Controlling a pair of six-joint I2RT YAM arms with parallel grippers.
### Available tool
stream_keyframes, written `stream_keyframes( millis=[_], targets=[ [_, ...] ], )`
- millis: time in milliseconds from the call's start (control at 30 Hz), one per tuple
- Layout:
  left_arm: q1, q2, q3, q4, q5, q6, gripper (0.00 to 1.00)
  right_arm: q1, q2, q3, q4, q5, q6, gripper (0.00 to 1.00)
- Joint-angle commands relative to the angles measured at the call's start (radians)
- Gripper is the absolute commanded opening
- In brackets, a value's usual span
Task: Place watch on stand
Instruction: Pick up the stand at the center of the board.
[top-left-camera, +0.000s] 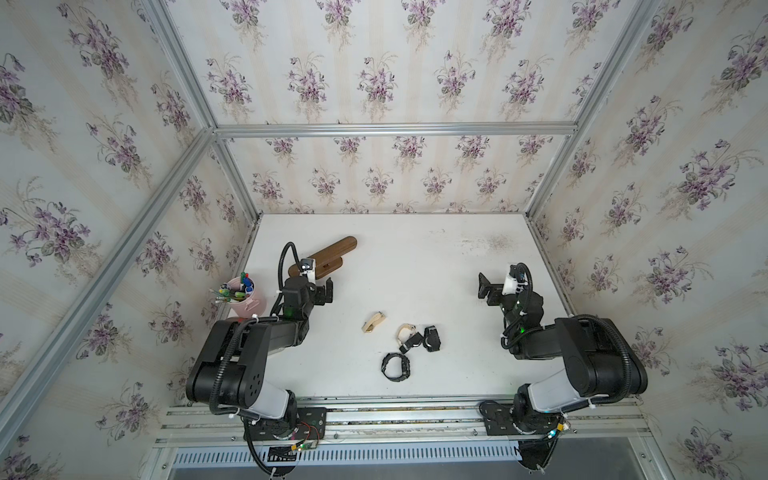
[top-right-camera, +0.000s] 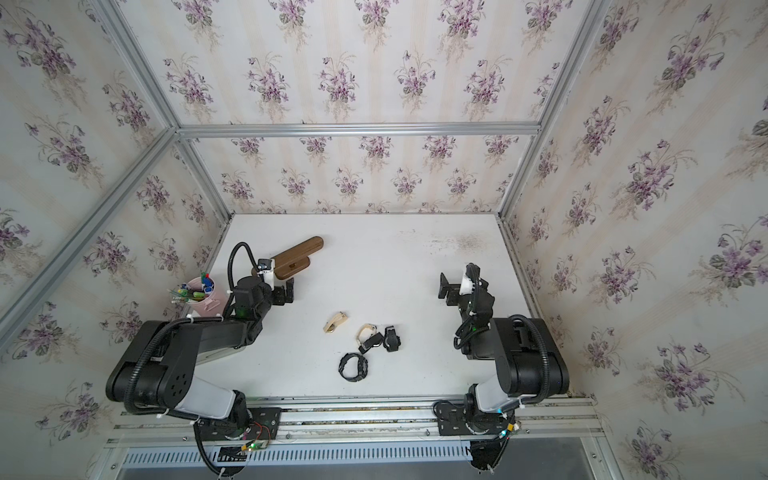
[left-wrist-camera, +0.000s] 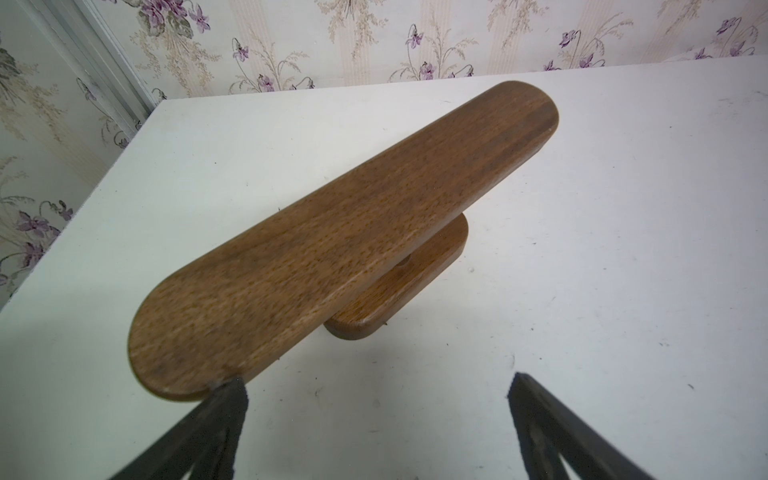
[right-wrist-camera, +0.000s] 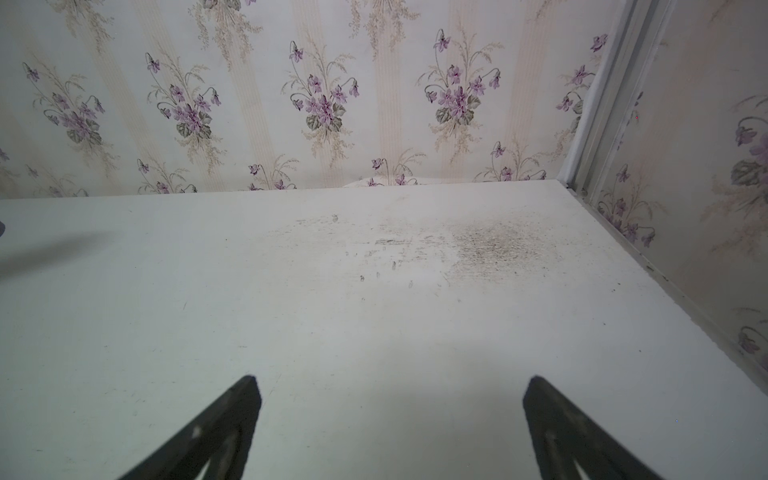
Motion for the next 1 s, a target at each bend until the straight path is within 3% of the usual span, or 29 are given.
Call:
stream_keyframes(
  millis=[0,333,500,600,800,967],
  targets=[
    [0.0,0.002,0.005,0.02,0.001,0.003,0.99,0.001,-0.001,0.0,0.025,0.001,-0.003,1.0],
    [-0.001,-0.007,-0.004,0.029,0.03,0.018,0.99,0.001,-0.005,-0.004,0.032,0.001,-0.005,1.0],
    [-0.042,-0.106,-0.113,0.139,0.001,0.06,0.99,0.008,-0.061,-0.091,0.153,-0.052,-0.038,1.0],
    [-0.079,-0.205,-0.175,0.172,-0.025,0.087,0.99,0.023,-0.133,-0.1,0.098,-0.052,-0.049,1.0],
    [-0.164,-0.426,-0.136,-0.139,-0.157,0.055,0.99,0.065,-0.327,-0.08,-0.117,-0.018,-0.064,1.0],
    [-0.234,-0.538,-0.039,-0.432,-0.278,-0.036,0.99,0.07,-0.479,-0.024,-0.297,0.021,0.083,1.0]
  ],
)
